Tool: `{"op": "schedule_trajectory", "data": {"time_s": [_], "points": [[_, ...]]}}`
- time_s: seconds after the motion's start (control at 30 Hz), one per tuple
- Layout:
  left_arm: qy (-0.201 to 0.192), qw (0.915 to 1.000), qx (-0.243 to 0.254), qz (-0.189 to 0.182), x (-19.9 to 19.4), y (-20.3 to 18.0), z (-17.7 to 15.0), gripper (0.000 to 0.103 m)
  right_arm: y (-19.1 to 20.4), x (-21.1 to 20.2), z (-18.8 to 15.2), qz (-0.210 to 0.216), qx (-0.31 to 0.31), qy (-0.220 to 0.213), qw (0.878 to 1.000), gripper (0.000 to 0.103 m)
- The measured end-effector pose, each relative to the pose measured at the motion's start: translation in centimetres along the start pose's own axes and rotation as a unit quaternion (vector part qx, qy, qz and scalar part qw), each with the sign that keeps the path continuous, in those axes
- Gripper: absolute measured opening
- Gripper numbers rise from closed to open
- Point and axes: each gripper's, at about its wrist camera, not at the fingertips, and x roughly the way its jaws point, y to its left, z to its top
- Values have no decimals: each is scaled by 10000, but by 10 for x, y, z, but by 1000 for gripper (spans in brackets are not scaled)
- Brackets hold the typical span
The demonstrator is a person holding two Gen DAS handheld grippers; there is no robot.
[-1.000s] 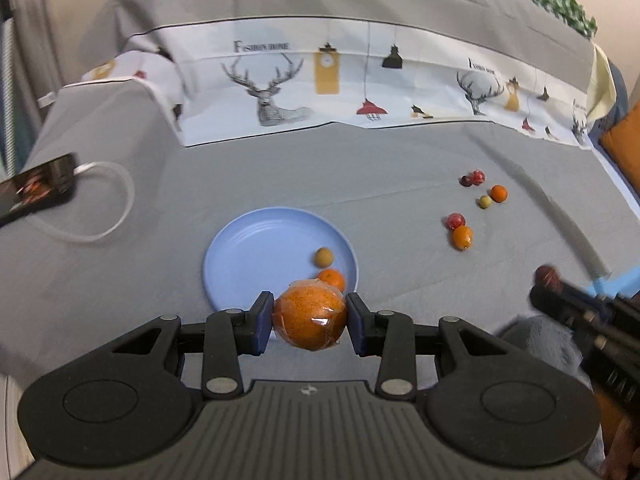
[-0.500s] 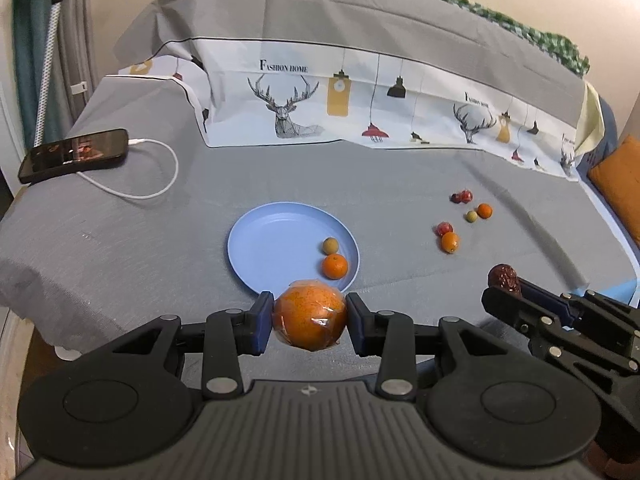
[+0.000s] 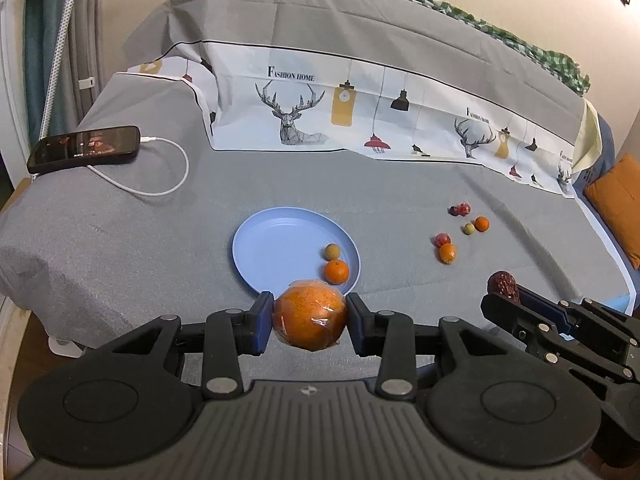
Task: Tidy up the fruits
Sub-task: 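Carry the wrapped orange and red date over the blue plate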
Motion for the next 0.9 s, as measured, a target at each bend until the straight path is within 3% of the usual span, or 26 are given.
{"op": "schedule_trajectory", "data": {"time_s": [0.9], "points": [[549, 9978, -101, 366, 54, 23, 28, 43, -4, 56, 1, 35, -31, 621, 9981, 21]]}}
